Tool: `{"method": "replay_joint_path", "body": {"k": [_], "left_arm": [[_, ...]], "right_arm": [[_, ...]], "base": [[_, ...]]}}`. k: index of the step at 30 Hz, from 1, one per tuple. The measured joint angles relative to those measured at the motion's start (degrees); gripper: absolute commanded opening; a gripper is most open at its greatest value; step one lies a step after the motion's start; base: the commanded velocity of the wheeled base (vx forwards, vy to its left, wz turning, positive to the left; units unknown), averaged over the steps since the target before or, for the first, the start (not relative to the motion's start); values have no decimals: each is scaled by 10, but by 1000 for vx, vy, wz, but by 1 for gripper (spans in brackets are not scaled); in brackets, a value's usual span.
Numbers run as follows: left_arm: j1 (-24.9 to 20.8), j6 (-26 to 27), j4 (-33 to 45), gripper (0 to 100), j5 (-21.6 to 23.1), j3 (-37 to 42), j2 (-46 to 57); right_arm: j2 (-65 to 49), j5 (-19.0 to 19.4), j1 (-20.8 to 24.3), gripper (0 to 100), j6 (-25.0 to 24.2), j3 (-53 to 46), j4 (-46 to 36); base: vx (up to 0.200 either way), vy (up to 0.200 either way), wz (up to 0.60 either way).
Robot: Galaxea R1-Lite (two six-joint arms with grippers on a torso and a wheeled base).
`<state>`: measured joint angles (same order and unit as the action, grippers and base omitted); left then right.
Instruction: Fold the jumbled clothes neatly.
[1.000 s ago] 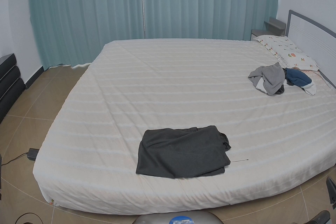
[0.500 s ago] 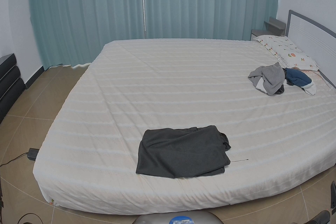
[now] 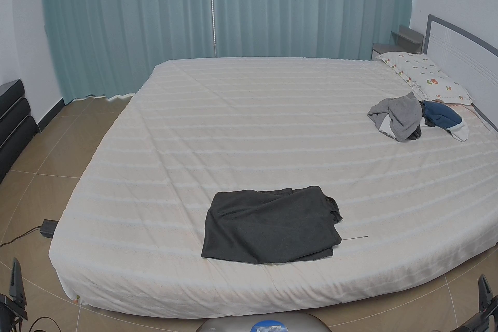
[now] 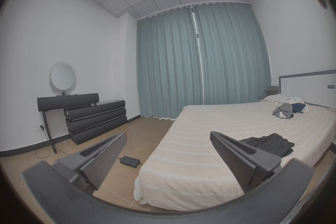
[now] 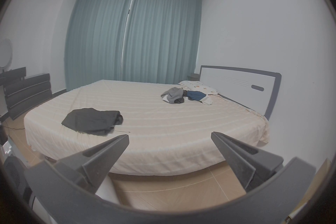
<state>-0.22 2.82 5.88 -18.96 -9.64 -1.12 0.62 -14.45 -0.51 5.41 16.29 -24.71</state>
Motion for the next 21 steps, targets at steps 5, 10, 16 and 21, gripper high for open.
{"method": "replay_joint_path", "body": {"k": [5, 10, 16, 21], "left_arm": [[1, -18, -77, 100, 62, 63, 4], [2, -76, -94, 100, 90, 82, 5], [2, -104, -95, 100, 109, 86, 5], [2, -94, -95, 100, 129, 86, 5]], "right_arm": [[0, -19, 0, 100, -2, -18, 7], [0, -1, 0, 100, -8, -46, 56], [0, 52, 0, 100, -17, -91, 176], [1, 74, -1, 100, -32, -122, 216]], "base": [[0, 0, 0], [0, 0, 0], [0, 0, 0], [0, 0, 0]]}}
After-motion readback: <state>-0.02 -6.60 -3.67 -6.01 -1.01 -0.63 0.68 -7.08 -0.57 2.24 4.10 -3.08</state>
